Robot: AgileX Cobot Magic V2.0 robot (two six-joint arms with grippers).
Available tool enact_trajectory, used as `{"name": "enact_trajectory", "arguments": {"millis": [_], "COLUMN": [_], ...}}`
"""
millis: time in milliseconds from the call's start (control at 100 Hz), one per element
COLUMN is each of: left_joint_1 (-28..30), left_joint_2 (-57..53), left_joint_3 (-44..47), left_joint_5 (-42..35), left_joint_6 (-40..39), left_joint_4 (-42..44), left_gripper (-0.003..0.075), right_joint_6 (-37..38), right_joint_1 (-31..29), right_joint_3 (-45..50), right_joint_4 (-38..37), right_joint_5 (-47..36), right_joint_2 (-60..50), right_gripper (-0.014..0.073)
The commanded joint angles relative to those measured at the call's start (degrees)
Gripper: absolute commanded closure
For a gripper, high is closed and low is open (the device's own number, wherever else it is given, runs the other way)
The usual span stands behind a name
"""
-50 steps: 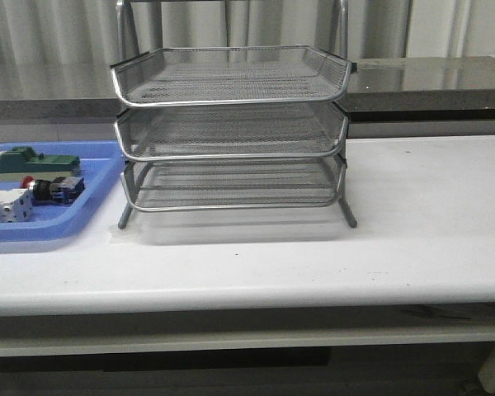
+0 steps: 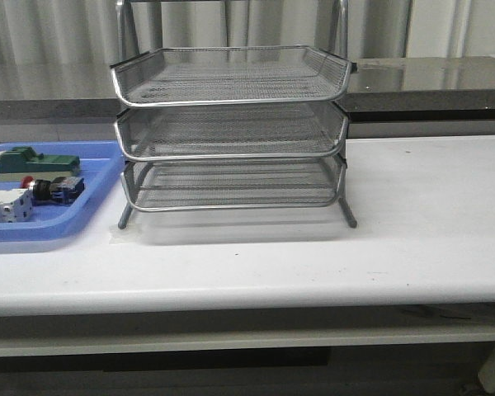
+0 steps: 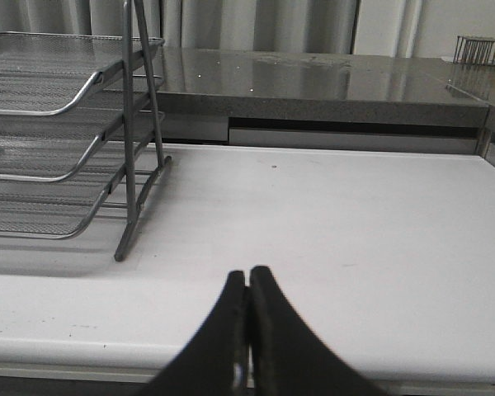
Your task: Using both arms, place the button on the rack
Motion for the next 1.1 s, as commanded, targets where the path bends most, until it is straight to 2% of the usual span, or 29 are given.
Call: {"name": "enact_trajectory", "arguments": {"millis": [0,160,260,390,650,860,960,1090], "left_joint_1": [0.1,0.1,0.1,0.1,0.1,0.1,0.1,0.1], "left_joint_2": [0.6,0.6,0.6,0.6,0.6,0.6,0.6,0.6], "left_joint_3": [2.0,2.0,2.0,2.0,2.0,2.0,2.0,2.0], "left_joint_5": [-4.3,-4.3,-4.3,-4.3,-4.3,-4.3,-4.3,-4.3], "left_joint_6": [-0.5,-0.5,-0.5,-0.5,-0.5,-0.5,-0.5,-0.5], "left_joint_4": [-0.3,-0.3,-0.3,-0.3,-0.3,-0.3,-0.3,-0.3], "left_gripper": [0.0741,0.0741,0.0741,0.0741,0.0741,0.0741,0.0741,0.0741], "right_joint_6": [-0.3,-0.3,-0.3,-0.3,-0.3,-0.3,-0.3,-0.3], "right_joint_1": [-0.3,-0.3,-0.3,-0.3,-0.3,-0.3,-0.3,-0.3], "right_joint_3": [0.1,0.1,0.1,-0.8,-11.5,-24.8,-31.7,-37.7], "right_joint_4": [-0.1,-0.1,-0.1,-0.1,-0.1,0.6,3.9,7.2], "right_joint_5": [-4.7,-4.7,-9.1,-9.2,2.2,18.3,25.8,29.4], "right_joint_2": [-0.8,-0.8,-0.8,-0.7,2.4,13.7,20.3,27.7], "right_gripper": [0.0650,0.0650,0.0650,0.0650,0.0650,0.0650,0.0650,0.0650]}}
